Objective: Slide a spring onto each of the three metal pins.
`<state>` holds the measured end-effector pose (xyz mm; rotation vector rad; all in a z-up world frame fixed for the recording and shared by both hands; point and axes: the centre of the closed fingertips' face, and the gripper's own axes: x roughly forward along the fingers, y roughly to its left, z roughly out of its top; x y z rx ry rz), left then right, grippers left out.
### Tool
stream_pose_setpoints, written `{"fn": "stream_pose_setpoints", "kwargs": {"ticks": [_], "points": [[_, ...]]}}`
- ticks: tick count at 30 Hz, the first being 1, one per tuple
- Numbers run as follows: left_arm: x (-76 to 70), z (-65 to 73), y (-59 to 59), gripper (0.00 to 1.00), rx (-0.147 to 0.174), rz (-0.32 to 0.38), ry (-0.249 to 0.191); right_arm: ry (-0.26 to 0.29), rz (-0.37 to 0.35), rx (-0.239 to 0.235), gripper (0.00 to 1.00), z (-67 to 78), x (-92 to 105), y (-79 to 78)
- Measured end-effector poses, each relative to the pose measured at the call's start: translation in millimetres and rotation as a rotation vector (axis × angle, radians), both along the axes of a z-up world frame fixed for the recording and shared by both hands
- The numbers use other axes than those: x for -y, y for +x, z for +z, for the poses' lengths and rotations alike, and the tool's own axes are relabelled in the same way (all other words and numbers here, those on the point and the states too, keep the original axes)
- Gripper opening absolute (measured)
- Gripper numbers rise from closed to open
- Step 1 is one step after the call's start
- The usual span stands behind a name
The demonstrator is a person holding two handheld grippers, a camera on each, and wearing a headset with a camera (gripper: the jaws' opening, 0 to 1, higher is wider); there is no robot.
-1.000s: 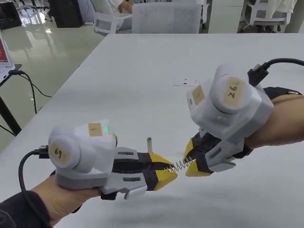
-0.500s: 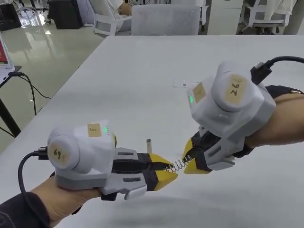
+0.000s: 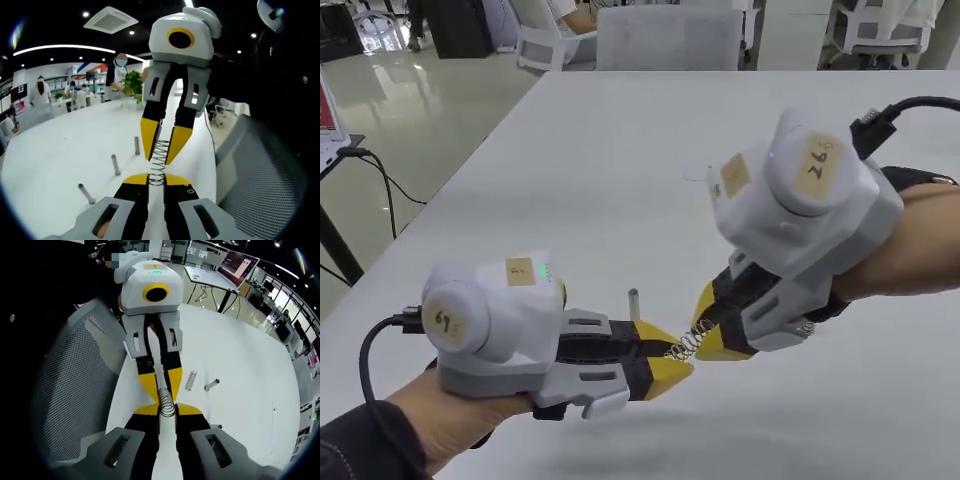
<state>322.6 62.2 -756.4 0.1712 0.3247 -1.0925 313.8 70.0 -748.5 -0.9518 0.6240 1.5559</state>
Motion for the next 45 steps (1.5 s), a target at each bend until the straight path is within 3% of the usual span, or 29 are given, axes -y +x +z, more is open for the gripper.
{"fn": "stream_pose_setpoints", "kwargs": {"ticks": [11, 45], "points": [[0.0, -2.4, 0.3, 0.03, -0.007, 0.001, -0.001, 0.013, 0.014, -0.014, 0.08, 3.5, -6.9, -5.2], [3.1, -5.0, -0.6, 0.03, -0.016, -0.006, 0.003, 0.006, 0.041, 0.004, 0.08, 5.0, -16.1, -11.1]]}}
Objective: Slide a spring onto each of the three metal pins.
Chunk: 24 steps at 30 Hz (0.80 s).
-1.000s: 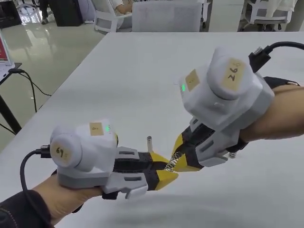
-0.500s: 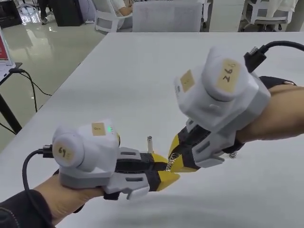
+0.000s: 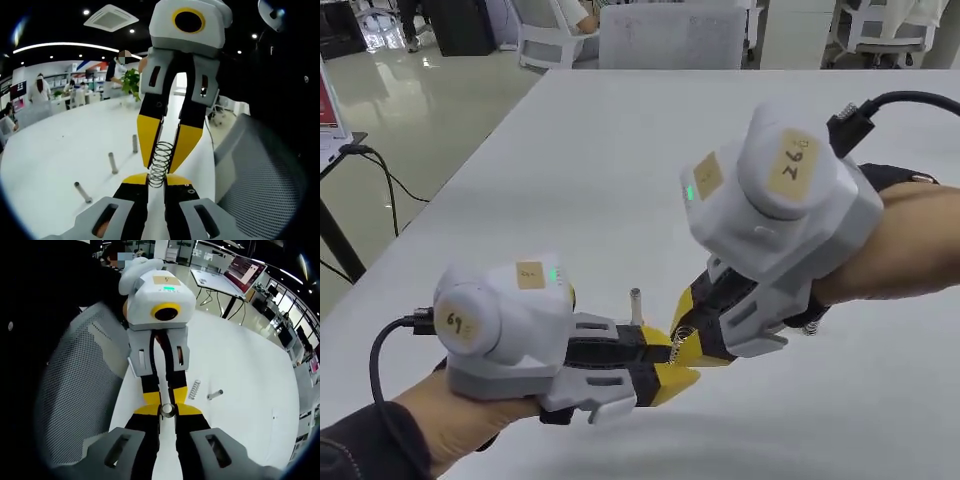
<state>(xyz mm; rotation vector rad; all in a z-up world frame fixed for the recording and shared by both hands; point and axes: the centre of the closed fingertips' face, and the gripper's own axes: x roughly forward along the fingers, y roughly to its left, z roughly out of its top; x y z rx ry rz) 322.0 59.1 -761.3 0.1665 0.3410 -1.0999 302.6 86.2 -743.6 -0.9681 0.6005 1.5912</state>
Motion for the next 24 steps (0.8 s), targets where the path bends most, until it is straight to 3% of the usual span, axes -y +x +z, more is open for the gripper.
{"fn": "stream_pose_setpoints", "kwargs": {"ticks": [24], "points": [[-2.8, 1.6, 1.0, 0.12, -0.016, 0.024, -0.012, -0.012, -0.034, 0.017, 0.08, 2.2, 10.1, 9.9]]}}
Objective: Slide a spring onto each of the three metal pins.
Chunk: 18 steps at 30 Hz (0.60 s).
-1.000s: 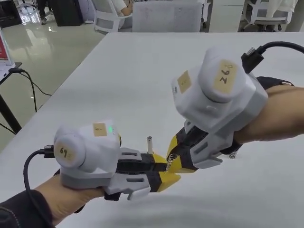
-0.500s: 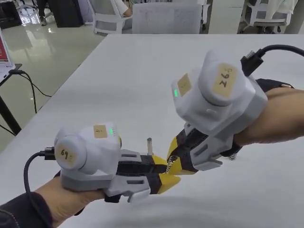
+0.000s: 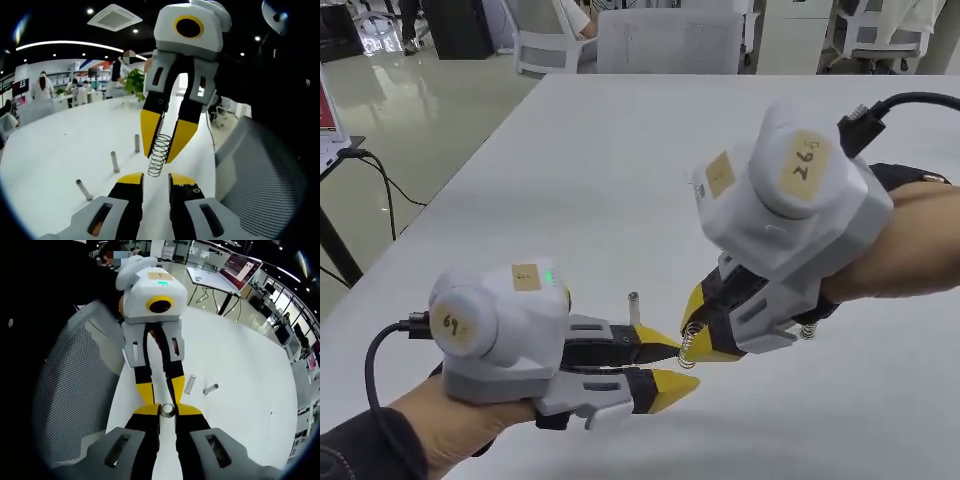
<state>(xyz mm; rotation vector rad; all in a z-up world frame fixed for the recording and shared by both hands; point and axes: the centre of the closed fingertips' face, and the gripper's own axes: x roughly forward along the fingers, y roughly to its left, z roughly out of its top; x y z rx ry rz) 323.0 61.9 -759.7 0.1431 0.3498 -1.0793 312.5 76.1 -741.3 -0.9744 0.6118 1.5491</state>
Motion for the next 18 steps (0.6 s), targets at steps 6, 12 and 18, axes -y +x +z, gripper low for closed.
{"fn": "stream_pose_setpoints", "kwargs": {"ticks": [6, 12, 18], "points": [[-3.9, 0.4, 1.6, 0.17, -0.005, 0.018, -0.008, -0.002, -0.014, 0.003, 0.08, -0.2, 3.8, 4.5], [-10.1, 0.3, 4.2, 0.22, -0.011, 0.047, -0.017, -0.004, -0.026, 0.006, 0.08, 0.2, 7.7, 8.6], [-14.9, 0.8, 6.8, 0.28, -0.013, 0.071, -0.021, -0.004, -0.035, 0.006, 0.08, 0.4, 10.2, 11.6]]}}
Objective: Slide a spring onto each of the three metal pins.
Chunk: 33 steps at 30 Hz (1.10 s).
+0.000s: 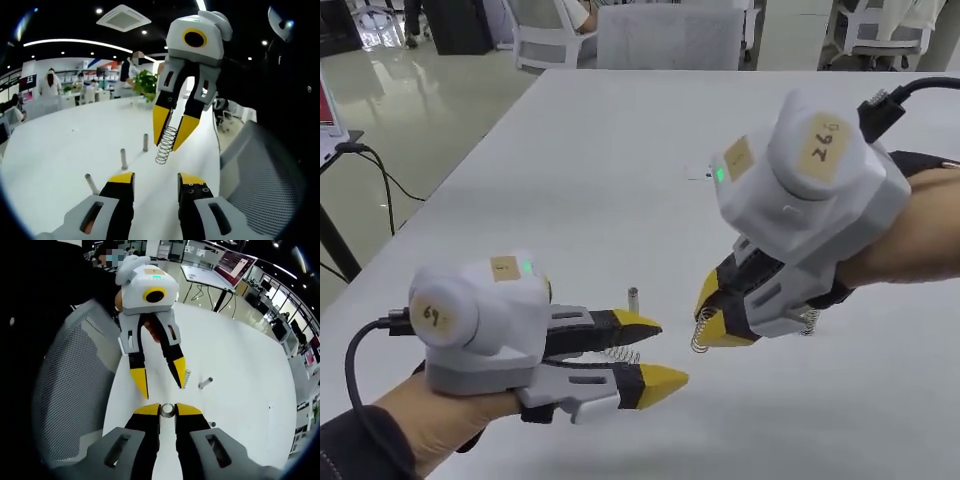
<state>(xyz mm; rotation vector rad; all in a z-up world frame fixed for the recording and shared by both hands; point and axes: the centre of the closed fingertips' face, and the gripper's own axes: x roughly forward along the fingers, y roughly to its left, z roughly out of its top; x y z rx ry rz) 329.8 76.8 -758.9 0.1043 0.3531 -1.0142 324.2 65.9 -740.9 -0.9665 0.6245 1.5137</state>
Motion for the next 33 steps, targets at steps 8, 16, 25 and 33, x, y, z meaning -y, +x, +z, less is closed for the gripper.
{"fn": "stream_pose_setpoints", "kwargs": {"ticks": [8, 16, 25, 33], "points": [[-8.7, -0.9, 2.3, 0.33, -0.004, 0.033, 0.000, 0.002, -0.015, 0.002, 0.08, 0.6, 4.5, 5.5], [-19.0, -2.8, 6.1, 0.41, -0.007, 0.074, 0.001, 0.003, -0.028, 0.009, 0.08, 1.8, 8.5, 10.5], [-27.0, -2.8, 9.5, 0.48, -0.010, 0.115, -0.003, 0.003, -0.051, 0.018, 0.08, 4.7, 15.6, 18.1], [-37.0, -3.8, 11.0, 0.53, -0.013, 0.158, -0.009, 0.009, -0.087, 0.028, 0.08, 9.0, 25.1, 32.1]]}}
